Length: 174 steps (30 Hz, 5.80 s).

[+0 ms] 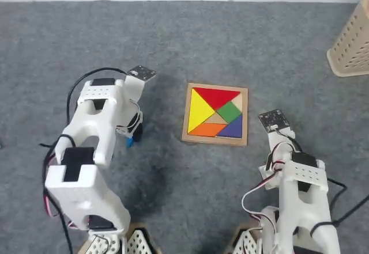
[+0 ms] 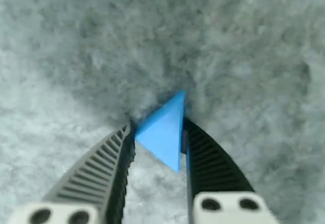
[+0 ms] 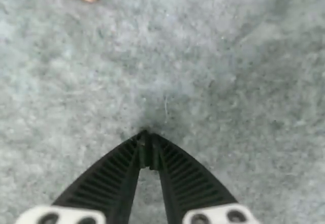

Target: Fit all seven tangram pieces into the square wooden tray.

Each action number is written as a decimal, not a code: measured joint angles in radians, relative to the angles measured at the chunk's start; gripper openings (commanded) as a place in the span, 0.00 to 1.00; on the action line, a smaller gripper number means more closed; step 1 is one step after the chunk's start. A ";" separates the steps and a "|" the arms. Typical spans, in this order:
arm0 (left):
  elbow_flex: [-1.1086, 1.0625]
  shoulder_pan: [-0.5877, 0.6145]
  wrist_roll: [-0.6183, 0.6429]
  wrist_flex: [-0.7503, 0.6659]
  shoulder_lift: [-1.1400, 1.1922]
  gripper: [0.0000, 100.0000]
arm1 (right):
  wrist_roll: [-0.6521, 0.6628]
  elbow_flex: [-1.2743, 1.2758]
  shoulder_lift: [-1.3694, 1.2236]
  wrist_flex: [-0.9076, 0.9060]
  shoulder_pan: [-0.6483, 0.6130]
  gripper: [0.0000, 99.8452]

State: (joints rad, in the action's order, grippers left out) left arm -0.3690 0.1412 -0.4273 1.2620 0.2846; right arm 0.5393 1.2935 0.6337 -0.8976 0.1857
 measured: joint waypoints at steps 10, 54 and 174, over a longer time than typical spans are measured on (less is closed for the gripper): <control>0.152 -0.244 0.224 0.169 -0.210 0.08 | 0.000 0.000 0.000 0.000 0.000 0.01; 1.772 -0.674 1.007 0.365 0.982 0.17 | 0.000 0.000 0.000 0.000 0.000 0.01; -1.126 0.180 0.308 -0.149 -2.027 0.17 | 0.011 0.373 1.146 -0.376 0.003 0.01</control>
State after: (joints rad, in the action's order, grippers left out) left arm -1.4952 0.3207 -0.1189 1.1132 -1.7423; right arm 0.5501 1.6663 1.7799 -1.2735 0.1887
